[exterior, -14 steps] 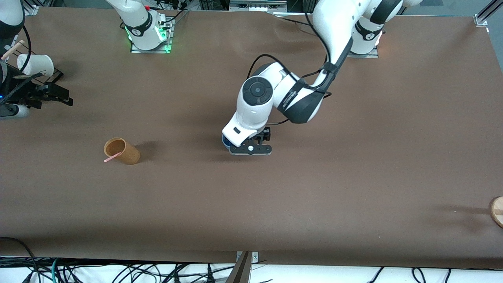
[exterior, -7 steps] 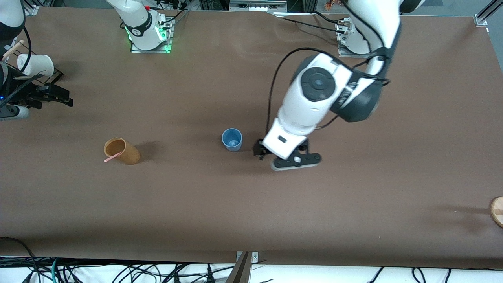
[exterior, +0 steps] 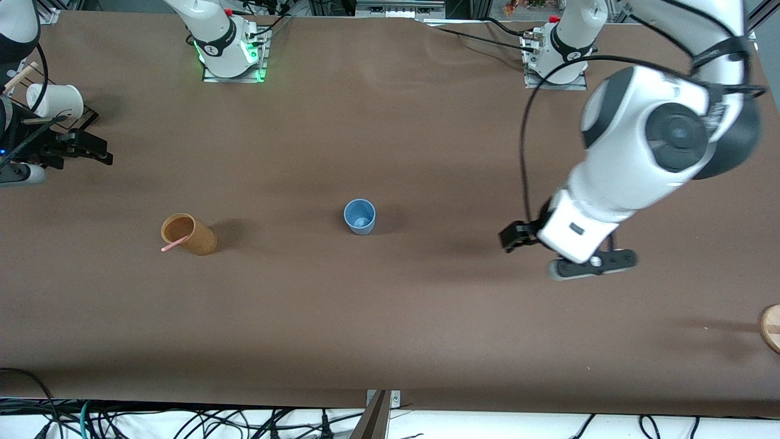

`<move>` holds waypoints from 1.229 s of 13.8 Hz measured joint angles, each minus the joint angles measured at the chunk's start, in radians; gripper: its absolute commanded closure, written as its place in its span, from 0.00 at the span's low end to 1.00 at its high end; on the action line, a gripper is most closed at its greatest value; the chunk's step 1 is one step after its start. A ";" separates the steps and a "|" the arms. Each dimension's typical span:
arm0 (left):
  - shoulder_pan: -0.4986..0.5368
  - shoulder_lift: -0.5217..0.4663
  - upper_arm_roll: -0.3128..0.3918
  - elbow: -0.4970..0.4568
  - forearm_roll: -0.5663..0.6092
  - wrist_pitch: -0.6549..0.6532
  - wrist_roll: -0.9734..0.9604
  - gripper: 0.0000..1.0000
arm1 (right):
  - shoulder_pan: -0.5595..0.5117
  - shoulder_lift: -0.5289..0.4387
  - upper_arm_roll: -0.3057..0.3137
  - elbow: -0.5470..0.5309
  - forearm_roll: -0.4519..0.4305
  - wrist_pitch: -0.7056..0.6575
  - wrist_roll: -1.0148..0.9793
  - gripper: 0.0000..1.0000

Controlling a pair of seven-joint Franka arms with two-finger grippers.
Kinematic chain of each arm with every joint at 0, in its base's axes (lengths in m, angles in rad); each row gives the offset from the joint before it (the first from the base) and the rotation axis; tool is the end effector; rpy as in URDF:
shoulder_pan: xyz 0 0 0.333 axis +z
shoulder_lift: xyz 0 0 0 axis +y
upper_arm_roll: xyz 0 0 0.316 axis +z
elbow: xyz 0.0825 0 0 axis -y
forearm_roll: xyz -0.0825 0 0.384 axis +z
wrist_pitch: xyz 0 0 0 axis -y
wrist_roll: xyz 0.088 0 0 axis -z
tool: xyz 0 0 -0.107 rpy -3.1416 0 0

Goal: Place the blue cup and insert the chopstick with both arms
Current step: 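Release the blue cup and withdraw the left gripper, then reach the right gripper to the pink chopstick in the bamboo cup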

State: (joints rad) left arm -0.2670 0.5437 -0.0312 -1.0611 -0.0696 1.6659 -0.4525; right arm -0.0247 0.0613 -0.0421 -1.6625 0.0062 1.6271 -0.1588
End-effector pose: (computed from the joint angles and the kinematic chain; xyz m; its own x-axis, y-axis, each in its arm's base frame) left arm 0.6833 -0.2105 0.5292 0.9863 0.1639 0.0174 0.1613 -0.9815 0.1036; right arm 0.5698 -0.0369 0.5514 0.9913 0.0917 -0.0947 0.0903 -0.9957 -0.0188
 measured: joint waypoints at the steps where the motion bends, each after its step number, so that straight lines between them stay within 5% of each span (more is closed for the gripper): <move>1: 0.036 -0.015 0.000 -0.008 0.000 -0.021 0.053 0.00 | 0.000 0.005 0.001 -0.001 -0.010 0.000 0.000 0.00; 5: 0.172 -0.106 0.000 -0.098 -0.001 -0.053 0.188 0.00 | 0.002 0.070 0.007 -0.017 -0.018 0.064 -0.001 0.00; 11: 0.313 -0.237 -0.001 -0.181 -0.002 -0.176 0.308 0.00 | 0.005 0.134 0.045 -0.233 -0.018 0.477 0.002 0.00; 17: 0.345 -0.360 0.001 -0.323 -0.002 -0.211 0.342 0.00 | 0.010 0.193 0.056 -0.242 -0.016 0.565 0.003 0.01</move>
State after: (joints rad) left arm 0.0785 0.1838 -0.0298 -1.3841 -0.0713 1.4544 -0.1104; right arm -0.0152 0.2545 0.0140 -1.9042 -0.0094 2.1925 -0.1554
